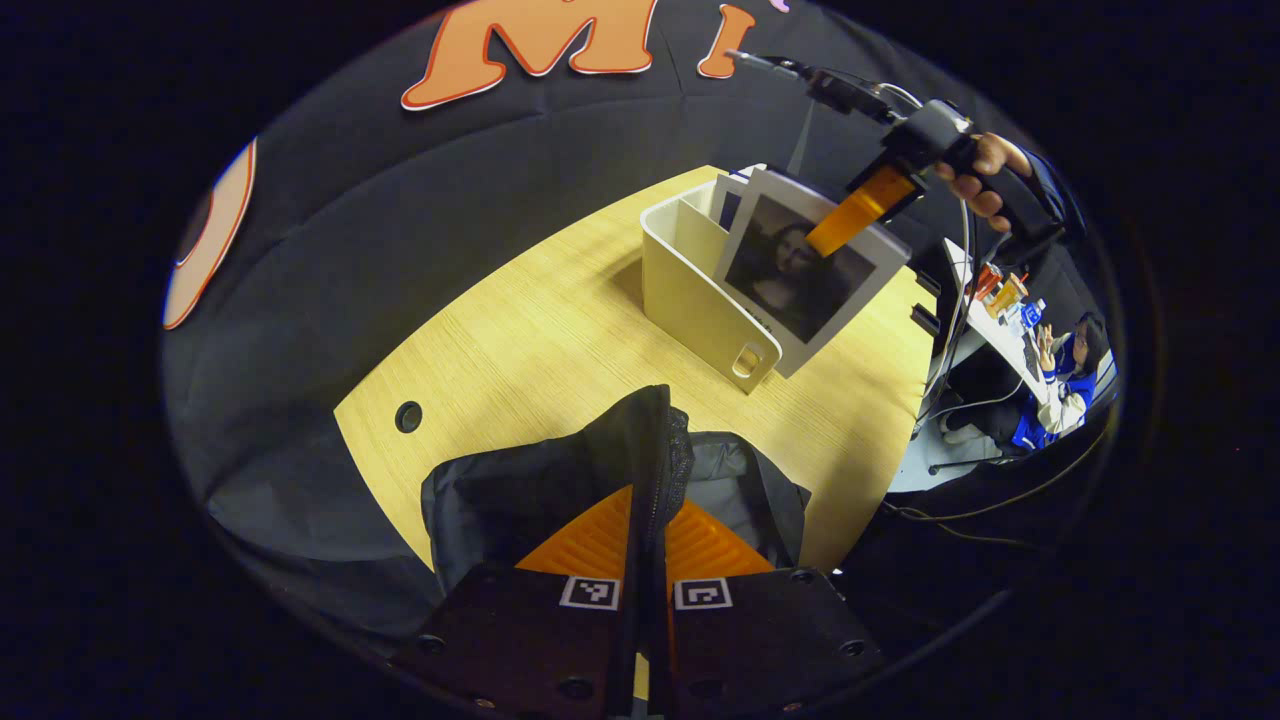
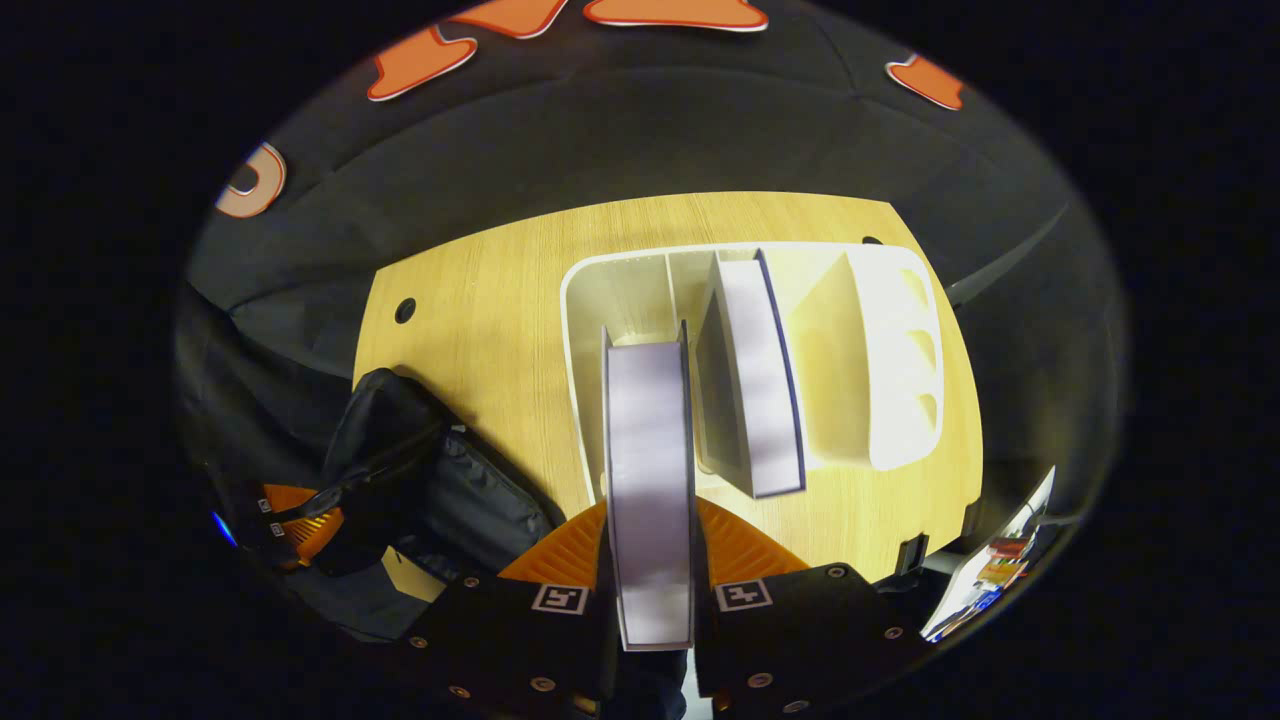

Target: Open the schoolbag, grab two books from the bookshelf and put them into the schoolbag.

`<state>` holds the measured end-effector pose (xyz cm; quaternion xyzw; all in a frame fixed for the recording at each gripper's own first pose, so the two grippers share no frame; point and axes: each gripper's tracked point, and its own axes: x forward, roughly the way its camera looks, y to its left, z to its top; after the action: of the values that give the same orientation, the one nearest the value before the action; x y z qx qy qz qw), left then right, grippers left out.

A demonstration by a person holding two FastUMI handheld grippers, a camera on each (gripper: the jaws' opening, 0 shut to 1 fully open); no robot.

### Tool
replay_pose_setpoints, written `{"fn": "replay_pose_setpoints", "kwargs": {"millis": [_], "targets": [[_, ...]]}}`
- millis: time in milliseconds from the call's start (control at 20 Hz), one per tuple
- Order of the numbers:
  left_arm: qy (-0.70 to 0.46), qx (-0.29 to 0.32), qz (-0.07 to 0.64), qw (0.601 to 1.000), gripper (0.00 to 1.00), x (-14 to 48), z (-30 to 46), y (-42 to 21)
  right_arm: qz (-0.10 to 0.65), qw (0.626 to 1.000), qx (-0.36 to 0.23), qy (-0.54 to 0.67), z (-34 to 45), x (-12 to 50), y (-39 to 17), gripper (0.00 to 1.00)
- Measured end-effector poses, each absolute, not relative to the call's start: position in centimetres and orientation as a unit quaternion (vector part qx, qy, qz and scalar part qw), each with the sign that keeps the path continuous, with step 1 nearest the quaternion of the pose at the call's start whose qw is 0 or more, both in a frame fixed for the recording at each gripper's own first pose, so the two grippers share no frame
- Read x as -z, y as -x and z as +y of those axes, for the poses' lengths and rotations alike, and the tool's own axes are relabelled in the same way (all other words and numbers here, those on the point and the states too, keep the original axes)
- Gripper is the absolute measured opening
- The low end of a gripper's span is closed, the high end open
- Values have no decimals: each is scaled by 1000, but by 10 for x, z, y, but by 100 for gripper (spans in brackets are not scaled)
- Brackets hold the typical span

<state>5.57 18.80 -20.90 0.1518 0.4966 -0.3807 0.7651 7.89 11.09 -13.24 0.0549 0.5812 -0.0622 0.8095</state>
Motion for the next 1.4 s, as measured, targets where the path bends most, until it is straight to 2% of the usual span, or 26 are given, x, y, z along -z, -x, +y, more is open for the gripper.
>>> {"fn": "replay_pose_setpoints", "kwargs": {"millis": [300,700,900,950,1000,1150,1400], "targets": [[-159,380,501,761,6,221,183,-51,570,811,76,-104,108,122,-3,31],[-162,385,500,759,6,224,185,-48,566,795,28,-219,154,136,71,30],[-149,387,504,757,6,229,185,-46,542,782,-3,-308,182,144,82,29],[-145,387,506,757,6,229,185,-44,534,778,-7,-331,187,146,80,37],[-144,386,505,758,6,230,185,-45,524,776,-16,-351,192,146,78,28],[-138,382,505,762,6,228,186,-46,506,754,-46,-416,213,158,65,28],[-121,380,500,769,6,219,184,-45,491,741,-83,-450,252,188,44,28]]}}
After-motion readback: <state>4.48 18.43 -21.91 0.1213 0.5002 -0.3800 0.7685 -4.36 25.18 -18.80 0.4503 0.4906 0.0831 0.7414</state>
